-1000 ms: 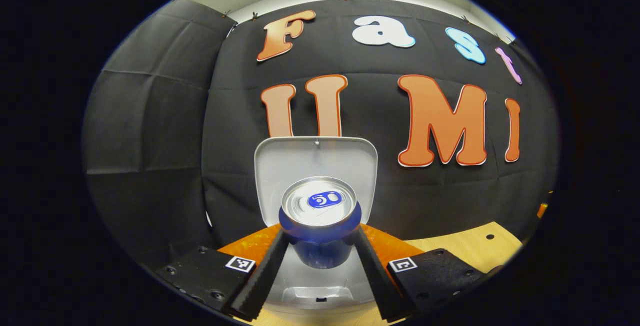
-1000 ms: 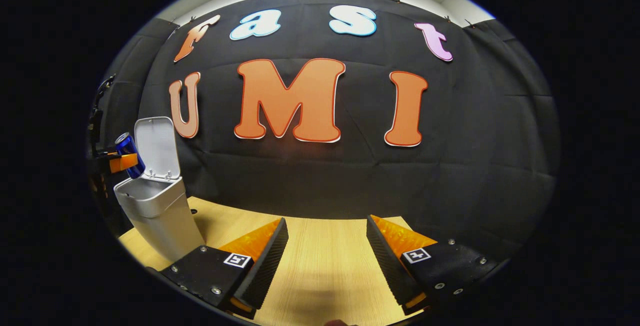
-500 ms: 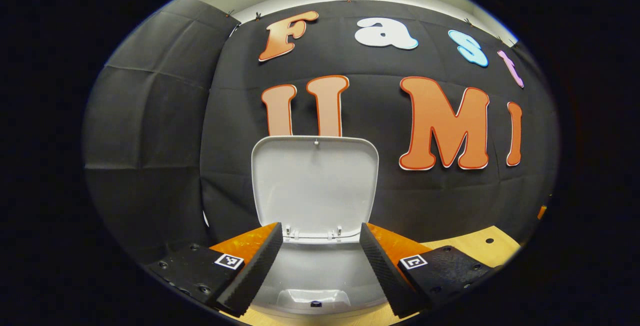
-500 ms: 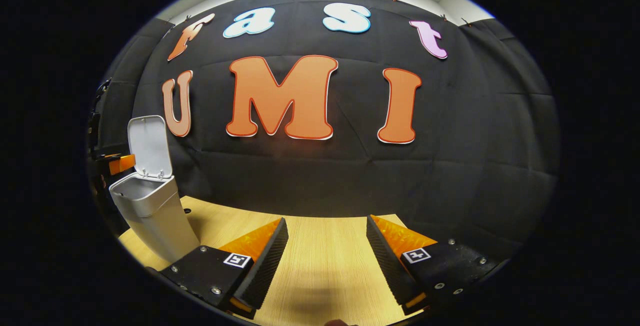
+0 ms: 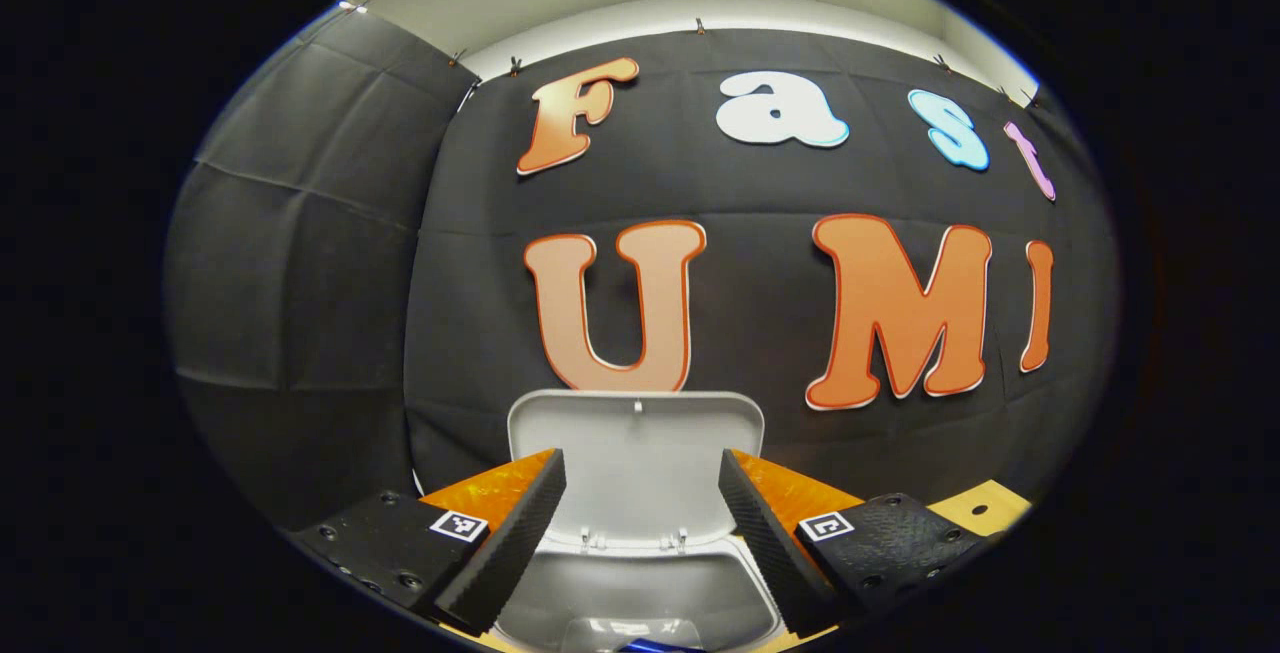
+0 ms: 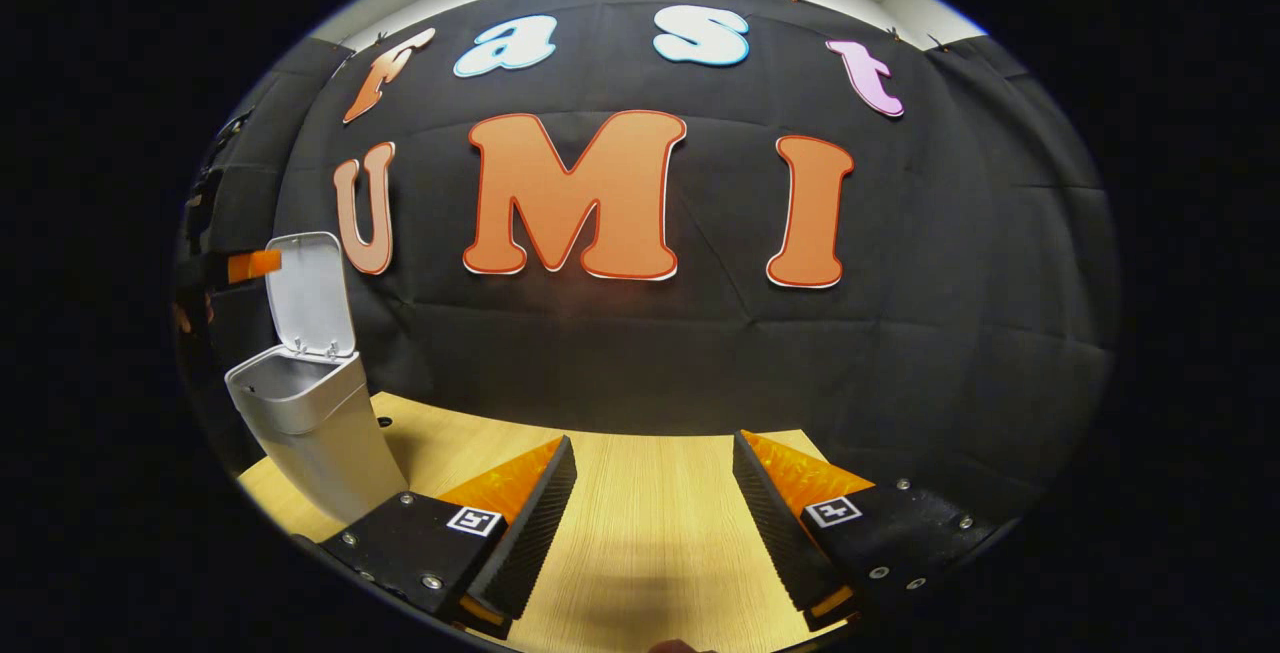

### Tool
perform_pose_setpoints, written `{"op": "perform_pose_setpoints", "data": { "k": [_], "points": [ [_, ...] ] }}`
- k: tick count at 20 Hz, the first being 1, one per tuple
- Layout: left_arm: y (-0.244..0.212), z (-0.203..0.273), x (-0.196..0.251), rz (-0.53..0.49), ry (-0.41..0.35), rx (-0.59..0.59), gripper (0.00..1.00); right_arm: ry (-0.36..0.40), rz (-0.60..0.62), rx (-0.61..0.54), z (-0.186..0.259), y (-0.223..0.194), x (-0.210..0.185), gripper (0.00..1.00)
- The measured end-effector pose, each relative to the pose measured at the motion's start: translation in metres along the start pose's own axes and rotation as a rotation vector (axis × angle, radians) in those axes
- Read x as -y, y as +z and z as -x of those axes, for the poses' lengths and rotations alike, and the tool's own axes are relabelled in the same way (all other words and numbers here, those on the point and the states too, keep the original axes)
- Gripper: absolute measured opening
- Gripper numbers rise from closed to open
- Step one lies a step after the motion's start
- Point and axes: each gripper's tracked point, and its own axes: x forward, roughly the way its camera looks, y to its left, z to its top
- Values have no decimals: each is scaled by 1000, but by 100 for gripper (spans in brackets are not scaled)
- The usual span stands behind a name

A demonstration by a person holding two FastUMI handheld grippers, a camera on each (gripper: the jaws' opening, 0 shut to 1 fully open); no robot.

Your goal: Press the lid of the desktop garbage bin to open it, pick up the crumpled paper on the desktop and throw it into the bin, then pick up the pop can on the desktop and drop it into the bin, and finally close the garbage bin lid.

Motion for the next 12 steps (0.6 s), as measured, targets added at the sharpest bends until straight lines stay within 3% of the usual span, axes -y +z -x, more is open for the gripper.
{"op": "perform_pose_setpoints", "data": {
  "k": [4, 7, 12],
  "points": [
    [29, -37, -9, 68, 14, 15, 96, 7, -4, -3, 2, 0, 2, 94],
    [46, -64, -8, 37, 12, 34, 92, 14, -20, -9, 5, 1, 2, 94],
    [33, -110, 0, -5, -5, -31, 92, 14, -10, -7, 9, 2, 2, 94]
  ]
}}
